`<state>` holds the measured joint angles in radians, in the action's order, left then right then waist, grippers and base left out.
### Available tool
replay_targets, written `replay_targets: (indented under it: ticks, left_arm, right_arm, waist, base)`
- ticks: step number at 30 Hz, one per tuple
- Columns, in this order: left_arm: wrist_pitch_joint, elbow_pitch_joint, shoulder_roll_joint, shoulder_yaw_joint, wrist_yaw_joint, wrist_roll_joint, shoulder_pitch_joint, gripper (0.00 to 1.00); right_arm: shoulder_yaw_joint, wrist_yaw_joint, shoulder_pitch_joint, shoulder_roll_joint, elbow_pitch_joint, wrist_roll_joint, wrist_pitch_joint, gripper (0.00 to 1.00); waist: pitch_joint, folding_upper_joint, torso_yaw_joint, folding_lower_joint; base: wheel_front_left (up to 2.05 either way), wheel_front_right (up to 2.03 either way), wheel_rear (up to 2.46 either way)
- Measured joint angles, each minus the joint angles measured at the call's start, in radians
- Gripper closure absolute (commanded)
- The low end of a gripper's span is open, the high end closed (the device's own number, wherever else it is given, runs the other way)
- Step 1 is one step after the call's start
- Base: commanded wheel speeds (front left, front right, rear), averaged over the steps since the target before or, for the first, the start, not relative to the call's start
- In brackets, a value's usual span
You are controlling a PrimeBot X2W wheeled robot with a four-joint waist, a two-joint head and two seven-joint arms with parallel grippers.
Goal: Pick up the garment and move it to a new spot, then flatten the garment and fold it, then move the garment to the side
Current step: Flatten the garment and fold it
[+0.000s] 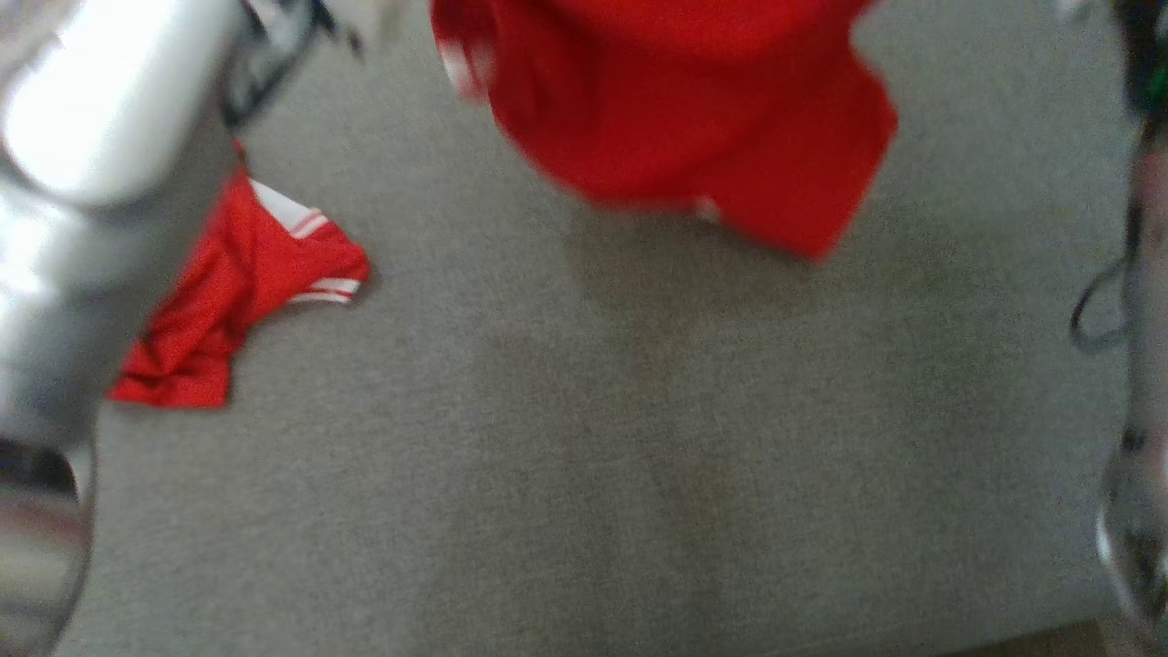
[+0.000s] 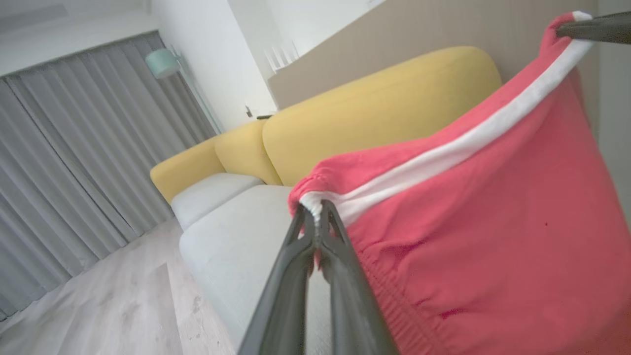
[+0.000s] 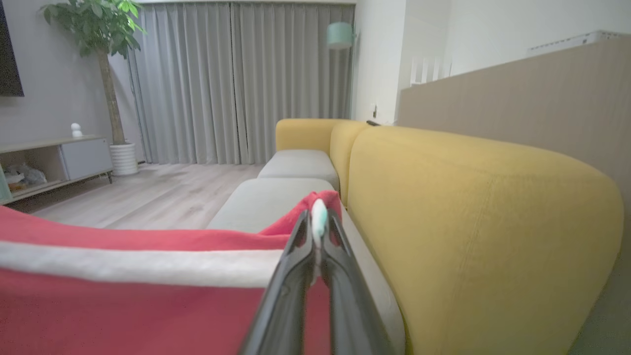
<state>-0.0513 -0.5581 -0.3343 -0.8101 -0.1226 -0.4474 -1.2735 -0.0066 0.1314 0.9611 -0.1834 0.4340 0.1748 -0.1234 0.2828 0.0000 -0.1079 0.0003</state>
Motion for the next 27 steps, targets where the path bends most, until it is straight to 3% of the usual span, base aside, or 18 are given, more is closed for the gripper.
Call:
replay_targets:
  ticks: [3,8,13,16,21,27]
  left_arm:
    - [0.110,-0.095,0.025,0.039,0.029,0.028,-0.157,1.00]
    - [0.245,-0.209,0.082,0.072,0.049,0.035,-0.258,1.00]
    - [0.284,-0.273,0.125,0.064,0.023,0.026,-0.233,1.00]
    - [0.292,-0.290,0.167,0.068,-0.002,-0.067,-0.160,1.00]
    - [0.294,-0.287,0.166,-0.080,-0.010,-0.102,0.035,1.00]
    - [0.262,-0.196,0.086,-0.247,-0.010,-0.188,0.229,1.00]
  right_arm:
    - [-0.018,0.000,0.209,0.006,0.142,-0.043,0.112,1.00]
    - [-0.075,0.000,0.341,0.023,0.301,-0.105,0.262,1.00]
    - [-0.070,0.000,0.333,0.020,0.437,-0.116,0.296,1.00]
    - [-0.050,0.000,0.297,0.003,0.528,-0.116,0.300,1.00]
    - [0.040,0.000,0.174,-0.047,0.675,-0.100,0.251,1.00]
    - [0.181,0.000,0.078,-0.088,0.747,-0.021,0.160,1.00]
  waist:
    - [0.086,0.0000,-0.017,0.0001]
    - [0.155,0.0000,-0.030,0.0001]
    - [0.162,0.0000,-0.017,-0.0002]
    - [0.159,0.0000,0.002,-0.0004]
    - [0.136,0.0000,0.017,-0.0004]
    - [0.081,0.0000,0.022,-0.0004]
  base:
    - [0.00,0.00,0.00]
    - [0.00,0.00,0.00]
    - [0.00,0.00,0.00]
    - [0.00,0.00,0.00]
    - [0.00,0.00,0.00]
    - [0.00,0.00,0.00]
